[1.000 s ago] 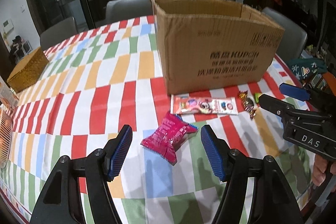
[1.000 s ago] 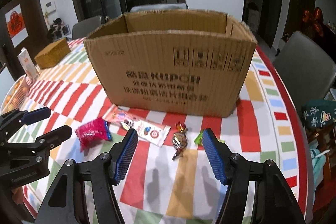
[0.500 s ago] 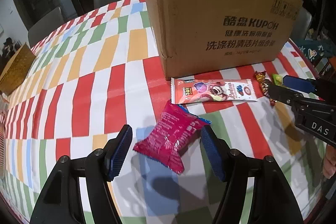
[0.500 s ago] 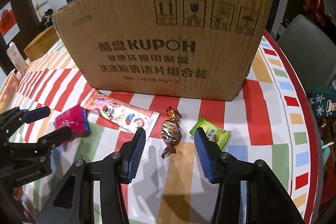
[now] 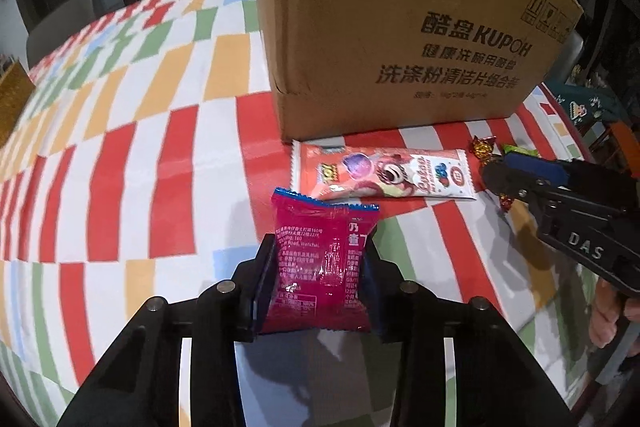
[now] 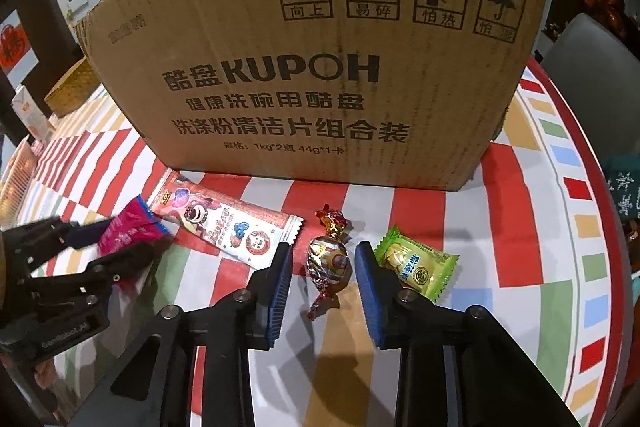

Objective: Organize snacks
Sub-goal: 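Grasp the gold-wrapped candy with the right tool while the left tool grasps the pink packet, then carry both snacks over the box and open both tools to drop them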

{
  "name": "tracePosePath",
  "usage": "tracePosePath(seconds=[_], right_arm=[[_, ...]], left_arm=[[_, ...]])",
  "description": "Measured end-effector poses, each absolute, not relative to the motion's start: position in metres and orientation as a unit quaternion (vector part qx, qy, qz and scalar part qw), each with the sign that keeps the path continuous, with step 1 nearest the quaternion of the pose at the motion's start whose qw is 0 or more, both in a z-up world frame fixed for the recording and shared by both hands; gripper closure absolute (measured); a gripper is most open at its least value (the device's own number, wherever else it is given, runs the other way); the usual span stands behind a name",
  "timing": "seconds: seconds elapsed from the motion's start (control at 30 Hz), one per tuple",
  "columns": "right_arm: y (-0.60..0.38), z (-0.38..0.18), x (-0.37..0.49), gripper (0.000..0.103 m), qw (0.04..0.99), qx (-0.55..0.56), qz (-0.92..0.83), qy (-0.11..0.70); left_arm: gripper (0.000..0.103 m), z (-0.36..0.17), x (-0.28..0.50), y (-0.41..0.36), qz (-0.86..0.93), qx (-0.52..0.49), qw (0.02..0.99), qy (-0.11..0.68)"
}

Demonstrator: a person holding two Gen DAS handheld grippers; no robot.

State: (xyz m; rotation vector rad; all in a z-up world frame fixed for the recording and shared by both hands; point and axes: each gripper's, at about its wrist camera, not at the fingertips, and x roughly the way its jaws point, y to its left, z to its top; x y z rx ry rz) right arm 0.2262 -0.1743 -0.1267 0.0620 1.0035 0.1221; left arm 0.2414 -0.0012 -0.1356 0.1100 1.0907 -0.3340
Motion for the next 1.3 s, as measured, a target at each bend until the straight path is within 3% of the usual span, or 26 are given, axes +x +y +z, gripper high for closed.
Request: tracePosePath(seconds=[0.13,0.67,1.3], right_arm=[[-0.175,-0.13,0.229,0.081,0.871,0.04,0.065,0.485],[-0.171,-0.107,0.202,0.081,0.886,0.042,0.085,0.454],[-0.183,-0.027,0.158,0.081,0.927,0.04,0.098,0.361]], left_arm=[[0.069,-0.134,0.237,-0.001,-0.157,0.034,0.842,0.515],[0.07,-0.103,0.214,-0.007,-0.154,0.011,0.86,0.486],[0.07,-0.02,0.179,-0.016,-0.18,-0.005,0.899,0.4]])
